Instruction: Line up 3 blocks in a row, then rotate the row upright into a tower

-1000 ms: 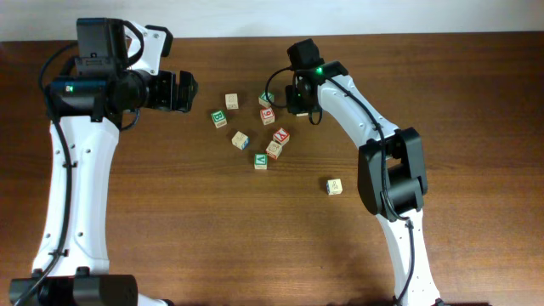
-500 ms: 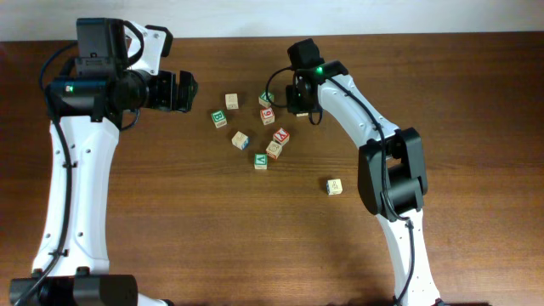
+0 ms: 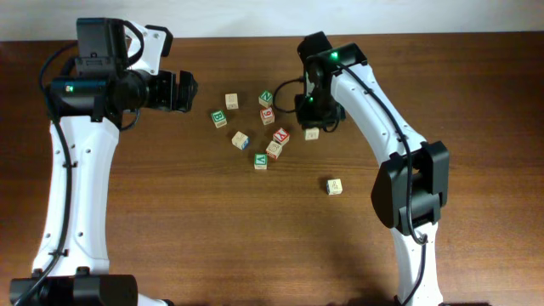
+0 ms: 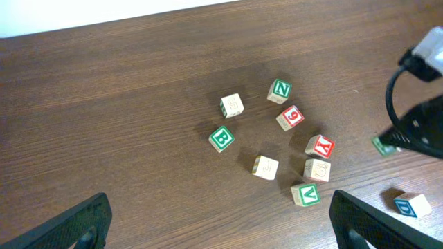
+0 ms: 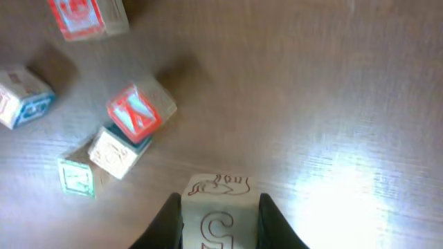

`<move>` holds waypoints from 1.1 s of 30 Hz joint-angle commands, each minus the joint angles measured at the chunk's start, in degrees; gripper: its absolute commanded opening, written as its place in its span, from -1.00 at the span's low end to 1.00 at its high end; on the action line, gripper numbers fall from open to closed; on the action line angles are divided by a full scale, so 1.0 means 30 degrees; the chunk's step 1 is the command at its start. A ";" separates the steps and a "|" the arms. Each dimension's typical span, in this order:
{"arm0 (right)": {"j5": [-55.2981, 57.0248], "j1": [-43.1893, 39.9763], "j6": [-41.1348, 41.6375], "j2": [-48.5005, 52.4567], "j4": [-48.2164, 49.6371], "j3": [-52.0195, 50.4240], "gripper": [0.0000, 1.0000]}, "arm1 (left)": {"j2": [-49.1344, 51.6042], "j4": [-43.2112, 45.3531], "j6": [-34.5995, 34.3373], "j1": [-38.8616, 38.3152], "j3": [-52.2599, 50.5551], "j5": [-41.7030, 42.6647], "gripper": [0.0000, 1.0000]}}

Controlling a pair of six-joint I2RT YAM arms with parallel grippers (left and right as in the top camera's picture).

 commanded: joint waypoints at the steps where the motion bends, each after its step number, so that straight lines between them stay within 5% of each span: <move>1: -0.0474 -0.0117 0.0138 -0.0474 -0.1515 0.0248 -0.84 | 0.0117 0.0022 0.0029 0.0109 0.0335 0.0087 0.98; 9: -0.0466 0.0714 0.0066 -0.0474 -0.3708 -0.0517 -0.84 | 0.0117 0.0015 0.0036 0.0109 0.0335 0.0087 0.98; 26: 0.0925 0.2790 0.1814 -0.0546 -0.0474 -0.5748 -0.91 | 0.0117 0.0022 0.0036 0.0109 0.0335 0.0087 0.98; 33: 0.1421 0.2776 0.1807 -0.0539 -0.1188 -0.5756 -0.57 | 0.0117 0.0015 0.0036 0.0109 0.0335 0.0087 0.98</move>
